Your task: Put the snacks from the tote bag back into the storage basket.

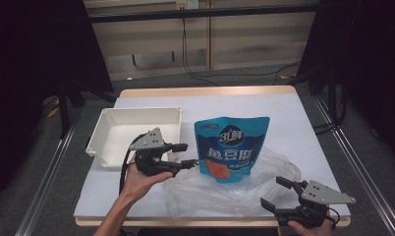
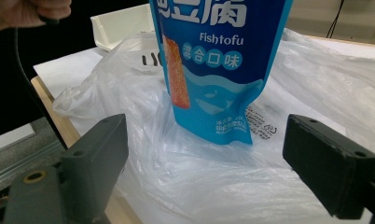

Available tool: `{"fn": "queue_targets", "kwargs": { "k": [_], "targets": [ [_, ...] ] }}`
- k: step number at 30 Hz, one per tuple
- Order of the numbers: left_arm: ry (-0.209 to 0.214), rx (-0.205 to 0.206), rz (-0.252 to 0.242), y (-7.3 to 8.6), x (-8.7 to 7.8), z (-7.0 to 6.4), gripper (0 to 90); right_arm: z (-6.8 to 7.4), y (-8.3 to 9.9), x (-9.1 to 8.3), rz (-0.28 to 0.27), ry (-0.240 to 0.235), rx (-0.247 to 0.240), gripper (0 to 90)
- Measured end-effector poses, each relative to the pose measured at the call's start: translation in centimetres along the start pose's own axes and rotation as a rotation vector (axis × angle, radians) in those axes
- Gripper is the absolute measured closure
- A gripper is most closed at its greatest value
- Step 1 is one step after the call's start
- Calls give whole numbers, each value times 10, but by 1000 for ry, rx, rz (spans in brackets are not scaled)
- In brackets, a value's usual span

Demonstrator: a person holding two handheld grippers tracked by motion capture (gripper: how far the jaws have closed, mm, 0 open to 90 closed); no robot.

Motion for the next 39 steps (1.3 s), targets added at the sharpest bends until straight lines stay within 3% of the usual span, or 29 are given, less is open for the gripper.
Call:
{"fn": "queue_targets", "kwargs": {
  "k": [3,6,12,13,15,22,24,25,28,31,33,39],
  "targets": [
    [13,11,-27,-13,0,0,407,-1,0,1,3,-2,-2,136],
    [4,25,-18,-25,3,3,427,-2,1,2,17,-2,-1,129],
    [47,40,-16,-51,8,7,493,-4,1,5,25,-5,1,129],
    [70,31,-4,-55,11,7,553,-4,1,5,25,-4,-3,129],
    [64,36,19,-58,15,9,599,-4,1,6,30,-8,-10,129],
    [88,67,95,-71,24,13,598,-2,2,9,49,-16,-21,130],
    [70,79,102,-75,26,14,589,-3,2,9,51,-19,-22,130],
    [72,82,110,-77,28,12,606,-4,3,9,53,-14,-17,130],
    [62,120,194,-80,38,9,672,-5,2,10,54,-14,-18,140],
    [77,113,218,-83,44,11,758,-4,2,10,55,-12,-19,141],
    [96,133,241,-84,43,13,798,-4,2,10,56,-13,-21,141],
    [128,131,299,-86,47,12,724,-5,4,12,66,-23,-21,152]
  ]
}}
Point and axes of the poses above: each handheld gripper's, and its own axes: x roughly forward along the jaws, y roughly out of its underside, z roughly to its left, the point moved 5 cm from there along x, roughly forward along the jaws, and after that the axes turned 1 degree about -y, right-handed, at the moved point
